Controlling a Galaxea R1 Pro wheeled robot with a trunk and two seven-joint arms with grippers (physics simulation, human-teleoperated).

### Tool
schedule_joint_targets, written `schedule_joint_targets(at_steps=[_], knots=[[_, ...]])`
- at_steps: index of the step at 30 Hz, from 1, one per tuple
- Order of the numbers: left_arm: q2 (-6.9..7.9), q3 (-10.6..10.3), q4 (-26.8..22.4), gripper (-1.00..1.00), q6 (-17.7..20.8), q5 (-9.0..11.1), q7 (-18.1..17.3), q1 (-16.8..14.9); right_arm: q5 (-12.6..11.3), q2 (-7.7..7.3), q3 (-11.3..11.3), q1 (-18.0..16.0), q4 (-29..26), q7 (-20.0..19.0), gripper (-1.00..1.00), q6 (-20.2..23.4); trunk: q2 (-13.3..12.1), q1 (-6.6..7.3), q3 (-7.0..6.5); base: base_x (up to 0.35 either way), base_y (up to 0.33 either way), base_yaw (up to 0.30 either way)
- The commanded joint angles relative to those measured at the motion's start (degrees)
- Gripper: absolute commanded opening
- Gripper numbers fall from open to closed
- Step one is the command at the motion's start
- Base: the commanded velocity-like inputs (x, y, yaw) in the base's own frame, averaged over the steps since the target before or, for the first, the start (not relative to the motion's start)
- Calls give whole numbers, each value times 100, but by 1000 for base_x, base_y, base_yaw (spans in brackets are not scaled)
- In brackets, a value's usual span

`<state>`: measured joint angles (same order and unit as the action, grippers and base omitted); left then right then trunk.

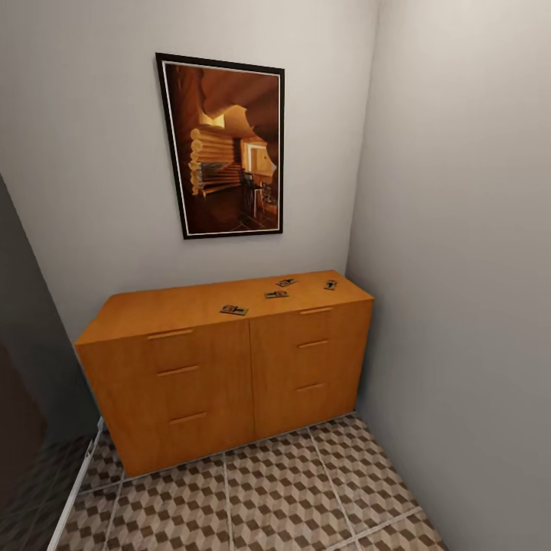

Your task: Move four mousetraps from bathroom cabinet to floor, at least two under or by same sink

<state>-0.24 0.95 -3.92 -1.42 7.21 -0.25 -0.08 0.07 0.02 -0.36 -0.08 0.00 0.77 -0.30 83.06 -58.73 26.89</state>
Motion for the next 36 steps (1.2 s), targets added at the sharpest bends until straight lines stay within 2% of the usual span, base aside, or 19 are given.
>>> schedule_joint_targets(at_steps=[1, 20, 27, 28, 31, 32, 33, 36], knots=[[2, 5, 0, 100, -9, 49, -2, -1, -1, 2, -4, -1, 0, 9, 100, -4, 2, 0, 4, 0, 0, 0], [-9, 9, -31, 100, -34, 53, 20, -1, -7, 7, -7, -1, 0, 11, 100, 12, 2, 0, 4, 0, 0, 0], [10, 2, -358, 100, 88, 63, 28, -1, 10, 7, 2, -1, 0, 8, 100, 13, 2, 0, 4, 0, 0, 0], [29, 2, -735, 100, 335, 60, 36, -1, 22, 5, 8, -1, -9, 4, 100, 31, 2, 0, 4, 0, 0, 0], [76, 2, -1443, 100, 795, 52, 48, -1, 40, -2, 13, -1, -44, -6, 100, 64, 2, 0, 4, 0, 0, 0], [123, 10, -2992, 100, 1569, 38, 59, -1, 37, -29, 16, -1, -765, -29, 100, 120, 2, 0, 4, 0, 0, 0], [125, 4, -3293, 100, 1676, 18, 62, -1, 31, -41, 10, -1, -1053, -32, 100, 156, 2, 0, 4, 0, 0, 0], [127, -4, -3692, 100, 1822, 0, 65, -1, 19, -66, -2, -1, -1429, -32, 100, 275, 2, 0, 4, 0, 0, 0]])
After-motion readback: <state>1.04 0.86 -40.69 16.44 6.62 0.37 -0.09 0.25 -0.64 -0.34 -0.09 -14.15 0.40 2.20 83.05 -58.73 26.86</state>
